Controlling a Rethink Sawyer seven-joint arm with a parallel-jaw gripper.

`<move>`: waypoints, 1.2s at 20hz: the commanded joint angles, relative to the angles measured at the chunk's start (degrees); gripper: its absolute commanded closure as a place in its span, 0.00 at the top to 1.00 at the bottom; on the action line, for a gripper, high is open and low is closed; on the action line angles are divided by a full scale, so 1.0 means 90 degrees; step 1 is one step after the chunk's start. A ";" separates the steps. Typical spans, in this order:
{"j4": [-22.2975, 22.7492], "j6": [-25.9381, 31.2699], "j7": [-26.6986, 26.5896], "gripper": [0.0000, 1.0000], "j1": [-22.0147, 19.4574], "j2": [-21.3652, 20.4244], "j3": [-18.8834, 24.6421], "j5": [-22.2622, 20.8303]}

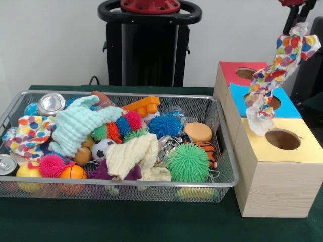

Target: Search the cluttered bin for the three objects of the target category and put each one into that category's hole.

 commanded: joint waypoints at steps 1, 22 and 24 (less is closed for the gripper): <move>-0.0271 0.0141 0.1787 0.00 0.0040 0.0415 0.0192 0.0123; -0.0415 0.0190 0.2045 0.00 0.0205 0.0528 0.0138 0.0431; -0.0441 0.0170 0.2003 0.00 0.0175 0.0561 0.0151 0.0428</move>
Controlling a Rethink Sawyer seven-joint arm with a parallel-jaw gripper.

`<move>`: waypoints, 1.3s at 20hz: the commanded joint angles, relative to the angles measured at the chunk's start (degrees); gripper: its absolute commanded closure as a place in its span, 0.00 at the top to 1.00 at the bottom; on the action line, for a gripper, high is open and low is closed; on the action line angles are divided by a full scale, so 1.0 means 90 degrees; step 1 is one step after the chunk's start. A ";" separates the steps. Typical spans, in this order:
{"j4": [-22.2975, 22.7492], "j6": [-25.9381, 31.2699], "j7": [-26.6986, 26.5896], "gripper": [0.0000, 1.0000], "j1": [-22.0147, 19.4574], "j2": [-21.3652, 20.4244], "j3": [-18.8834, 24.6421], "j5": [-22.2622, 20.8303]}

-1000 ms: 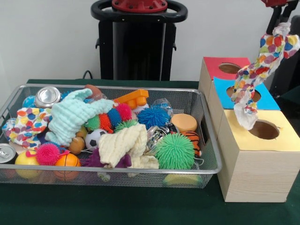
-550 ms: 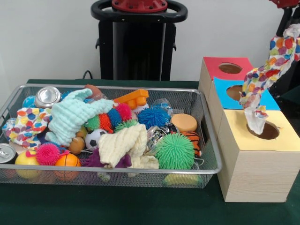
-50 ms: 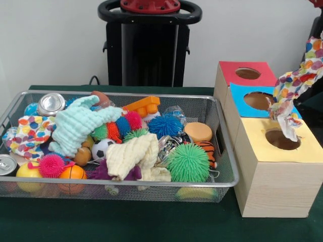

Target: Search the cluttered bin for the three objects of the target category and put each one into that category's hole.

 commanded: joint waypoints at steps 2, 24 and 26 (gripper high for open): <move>0.0034 0.0145 0.1644 0.00 -0.0144 0.0344 0.0167 0.0132; -0.1109 0.0352 0.1635 0.00 -0.0310 0.1099 0.0197 0.0104; -0.1123 0.0331 0.1606 0.00 -0.0333 0.1118 0.0195 0.0121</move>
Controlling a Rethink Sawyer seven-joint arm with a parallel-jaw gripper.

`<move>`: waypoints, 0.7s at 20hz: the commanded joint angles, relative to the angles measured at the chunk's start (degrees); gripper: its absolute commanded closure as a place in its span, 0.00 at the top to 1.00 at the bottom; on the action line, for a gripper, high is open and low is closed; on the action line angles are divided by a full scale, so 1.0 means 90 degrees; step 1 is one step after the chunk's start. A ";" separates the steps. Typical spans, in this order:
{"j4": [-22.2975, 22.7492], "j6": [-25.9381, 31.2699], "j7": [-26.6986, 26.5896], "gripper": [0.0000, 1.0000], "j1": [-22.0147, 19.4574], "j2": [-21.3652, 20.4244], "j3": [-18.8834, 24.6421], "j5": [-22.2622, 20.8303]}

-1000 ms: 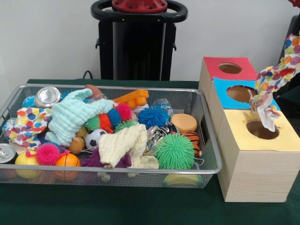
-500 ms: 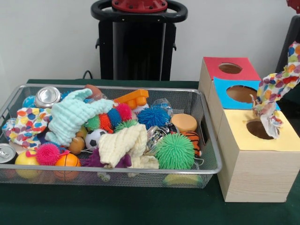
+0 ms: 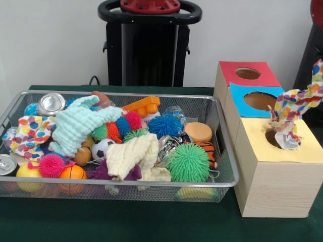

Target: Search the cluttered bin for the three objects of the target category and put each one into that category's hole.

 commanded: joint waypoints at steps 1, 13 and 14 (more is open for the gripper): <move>-0.0177 0.0329 0.1519 0.00 -0.0297 0.0417 0.0199 0.0109; 0.0003 -0.0081 0.1059 0.00 -0.0479 0.0391 0.0200 0.0009; 0.0048 -0.0121 0.0980 0.00 -0.0520 0.0373 0.0211 -0.0001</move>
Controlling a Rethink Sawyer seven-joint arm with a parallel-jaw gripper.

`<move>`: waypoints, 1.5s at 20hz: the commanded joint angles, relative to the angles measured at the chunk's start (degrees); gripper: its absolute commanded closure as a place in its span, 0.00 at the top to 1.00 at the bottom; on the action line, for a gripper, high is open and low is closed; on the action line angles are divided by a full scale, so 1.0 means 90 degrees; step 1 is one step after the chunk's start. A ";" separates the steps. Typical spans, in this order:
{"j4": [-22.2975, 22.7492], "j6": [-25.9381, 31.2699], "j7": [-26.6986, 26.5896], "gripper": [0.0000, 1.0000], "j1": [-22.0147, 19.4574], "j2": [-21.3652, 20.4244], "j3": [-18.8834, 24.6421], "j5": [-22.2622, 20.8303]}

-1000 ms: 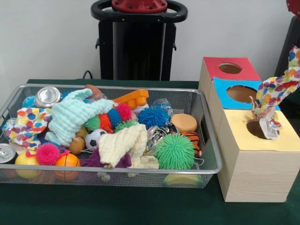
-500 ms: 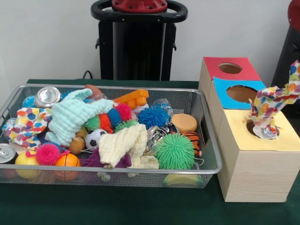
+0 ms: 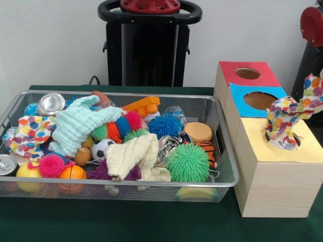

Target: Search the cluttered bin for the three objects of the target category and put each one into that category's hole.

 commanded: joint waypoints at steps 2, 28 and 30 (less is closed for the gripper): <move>0.0515 -0.0288 0.0858 0.00 -0.0388 -0.0001 0.0205 -0.0039; 0.1617 -0.1630 0.0866 0.00 -0.0392 -0.0194 0.0178 -0.0232; 0.1726 -0.1755 0.0907 0.00 -0.0347 -0.0243 0.0153 -0.0252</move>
